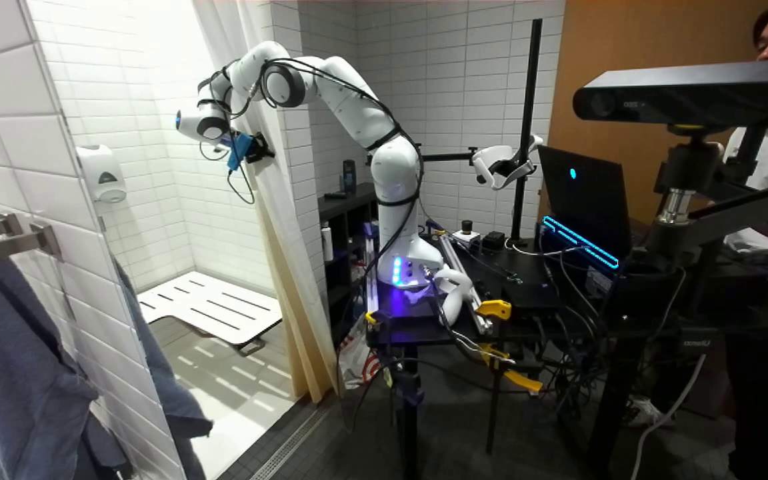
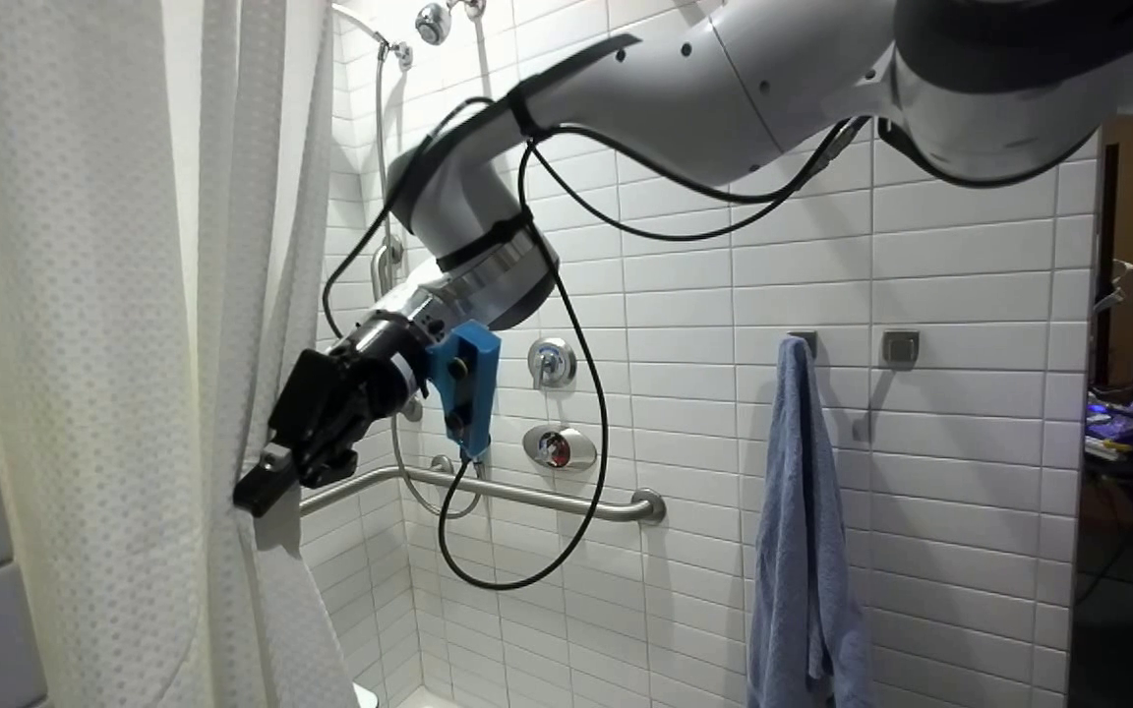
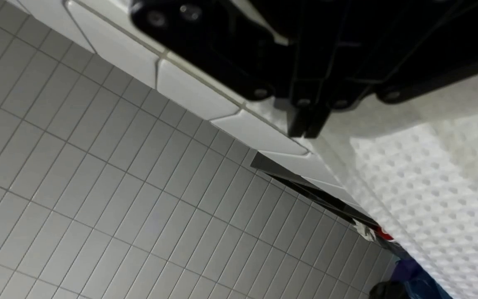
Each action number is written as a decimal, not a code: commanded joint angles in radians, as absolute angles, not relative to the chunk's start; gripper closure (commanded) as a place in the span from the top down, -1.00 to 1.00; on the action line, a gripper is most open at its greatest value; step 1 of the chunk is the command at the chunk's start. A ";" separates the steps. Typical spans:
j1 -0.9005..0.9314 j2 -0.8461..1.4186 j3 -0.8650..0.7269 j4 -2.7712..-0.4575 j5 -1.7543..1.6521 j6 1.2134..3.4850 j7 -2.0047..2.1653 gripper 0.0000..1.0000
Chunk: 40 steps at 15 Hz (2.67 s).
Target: Move the shower curtain to the left
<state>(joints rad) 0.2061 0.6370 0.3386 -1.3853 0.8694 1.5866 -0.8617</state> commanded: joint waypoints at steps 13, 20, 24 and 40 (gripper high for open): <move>0.288 0.662 0.353 -1.347 0.923 1.593 -0.901 -0.99; 0.284 0.635 0.298 -1.351 0.812 1.605 -0.892 0.18; 0.260 0.619 0.258 -1.328 0.667 1.611 -0.873 0.72; 0.181 0.476 0.110 -1.277 -0.005 1.626 -0.587 1.00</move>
<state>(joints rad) 0.1774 0.5377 0.1517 -1.2352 0.0593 1.6235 -0.6506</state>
